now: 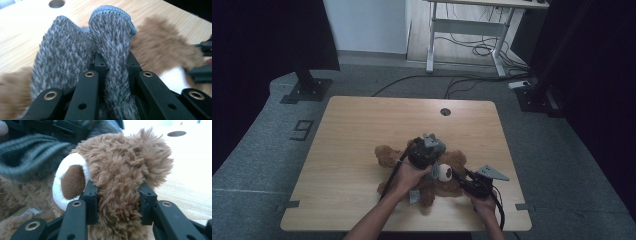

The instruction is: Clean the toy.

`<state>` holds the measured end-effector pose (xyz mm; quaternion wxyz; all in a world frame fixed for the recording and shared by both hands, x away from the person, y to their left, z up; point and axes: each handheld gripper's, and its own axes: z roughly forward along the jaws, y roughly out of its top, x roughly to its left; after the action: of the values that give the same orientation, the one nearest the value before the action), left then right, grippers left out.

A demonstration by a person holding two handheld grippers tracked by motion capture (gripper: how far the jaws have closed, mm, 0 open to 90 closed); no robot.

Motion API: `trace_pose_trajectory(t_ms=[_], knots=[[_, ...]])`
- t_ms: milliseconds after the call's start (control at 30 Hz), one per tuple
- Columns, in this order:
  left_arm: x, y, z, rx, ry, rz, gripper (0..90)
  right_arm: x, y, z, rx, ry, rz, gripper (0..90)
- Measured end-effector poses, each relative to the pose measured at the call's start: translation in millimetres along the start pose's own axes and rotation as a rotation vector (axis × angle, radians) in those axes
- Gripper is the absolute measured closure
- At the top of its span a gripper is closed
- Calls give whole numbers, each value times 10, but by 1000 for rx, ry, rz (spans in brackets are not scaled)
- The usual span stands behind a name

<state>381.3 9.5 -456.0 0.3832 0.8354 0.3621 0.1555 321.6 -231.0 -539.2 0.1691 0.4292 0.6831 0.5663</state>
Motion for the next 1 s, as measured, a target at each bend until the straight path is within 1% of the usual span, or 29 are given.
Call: trace_pose_trajectory(t_ms=[33,67,133,200,233,333,367,400,500,567,700,833,900,933,967,1000], knots=[[48,-26,-52,-7,-1,-7,777,7,1,-1,0,0,-2,602],[89,-42,-110,-13,6,-7,778,12,2,1,0,-1,-3,602],[172,-59,-234,-22,30,-2,778,13,2,7,-2,-1,-5,602],[270,-85,-352,-30,61,-7,777,10,3,7,0,0,-1,602],[342,-117,-410,-33,81,-19,778,9,2,5,2,1,-1,602],[508,-219,-494,-25,102,-55,778,9,2,6,1,0,3,602],[586,-282,-527,-28,106,-77,778,11,2,6,0,0,4,602],[642,-331,-551,-28,114,-91,778,10,2,6,1,0,1,602],[783,-472,-598,-16,143,-121,778,11,2,8,0,-1,1,602],[880,-563,-614,0,154,-143,778,12,2,8,0,-1,2,602],[1004,-662,-636,19,174,-168,778,14,2,10,-1,-3,2,602],[1061,-703,-655,31,193,-172,777,12,2,10,-1,-3,3,602],[1073,-705,-670,25,186,-182,777,13,1,10,-1,-3,4,602],[1068,-700,-673,22,180,-181,778,12,1,10,-1,-3,4,602],[1049,-679,-676,12,161,-170,777,12,0,10,-1,-3,5,602],[1034,-662,-676,9,152,-169,777,10,0,10,-2,-3,7,602]])
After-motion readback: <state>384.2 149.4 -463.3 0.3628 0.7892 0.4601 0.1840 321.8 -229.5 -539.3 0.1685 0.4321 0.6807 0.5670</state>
